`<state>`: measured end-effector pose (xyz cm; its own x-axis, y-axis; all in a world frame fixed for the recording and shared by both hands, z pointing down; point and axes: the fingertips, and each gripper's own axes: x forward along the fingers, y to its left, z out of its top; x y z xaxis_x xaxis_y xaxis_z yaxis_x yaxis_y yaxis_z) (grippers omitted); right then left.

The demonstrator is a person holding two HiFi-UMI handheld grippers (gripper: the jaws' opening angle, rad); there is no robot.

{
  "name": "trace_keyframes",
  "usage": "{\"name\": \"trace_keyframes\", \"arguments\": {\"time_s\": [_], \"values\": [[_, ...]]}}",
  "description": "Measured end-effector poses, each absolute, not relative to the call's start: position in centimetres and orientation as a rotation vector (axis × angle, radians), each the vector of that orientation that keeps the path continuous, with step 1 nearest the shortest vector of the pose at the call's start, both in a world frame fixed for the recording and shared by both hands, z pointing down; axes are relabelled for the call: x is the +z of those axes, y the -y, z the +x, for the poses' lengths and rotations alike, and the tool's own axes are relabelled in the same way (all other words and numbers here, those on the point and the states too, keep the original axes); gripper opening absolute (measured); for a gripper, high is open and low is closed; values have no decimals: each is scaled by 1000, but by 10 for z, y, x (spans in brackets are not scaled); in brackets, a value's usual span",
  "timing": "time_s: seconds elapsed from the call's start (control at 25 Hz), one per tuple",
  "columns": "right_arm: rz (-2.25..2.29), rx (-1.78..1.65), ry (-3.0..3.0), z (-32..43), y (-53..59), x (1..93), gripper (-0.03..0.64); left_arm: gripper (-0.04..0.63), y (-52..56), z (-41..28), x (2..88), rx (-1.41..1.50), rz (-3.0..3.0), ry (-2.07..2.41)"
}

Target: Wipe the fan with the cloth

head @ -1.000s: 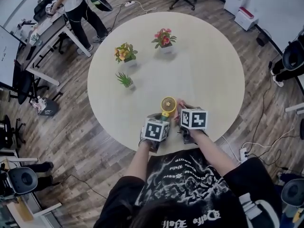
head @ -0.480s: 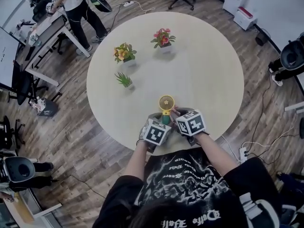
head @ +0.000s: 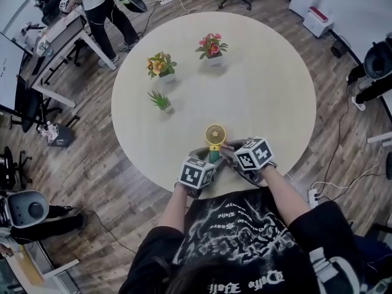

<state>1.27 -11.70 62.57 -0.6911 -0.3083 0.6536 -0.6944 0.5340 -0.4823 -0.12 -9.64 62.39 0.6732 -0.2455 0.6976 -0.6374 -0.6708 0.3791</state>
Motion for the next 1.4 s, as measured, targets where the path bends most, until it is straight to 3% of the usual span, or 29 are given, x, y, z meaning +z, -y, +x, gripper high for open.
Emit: {"name": "trace_keyframes", "arguments": {"time_s": [0.32,0.44,0.6,0.68,0.88,1.4], "values": [[853,1101,2306,24,124,622,48,279,111,-28,598,419,2078,669],[845,992,2303,21,121,622,48,213,115,-41,602,452,2050,753],[824,868,2305,11,120,619,48,194,111,-34,615,525,1999,780],[822,859,2294,7,119,621,48,132,107,-27,616,480,1952,751],[774,928,2285,3,106,624,46,117,110,-28,617,313,1852,791],[439,890,2305,-29,45,619,46,116,110,-35,615,327,1882,907]]}}
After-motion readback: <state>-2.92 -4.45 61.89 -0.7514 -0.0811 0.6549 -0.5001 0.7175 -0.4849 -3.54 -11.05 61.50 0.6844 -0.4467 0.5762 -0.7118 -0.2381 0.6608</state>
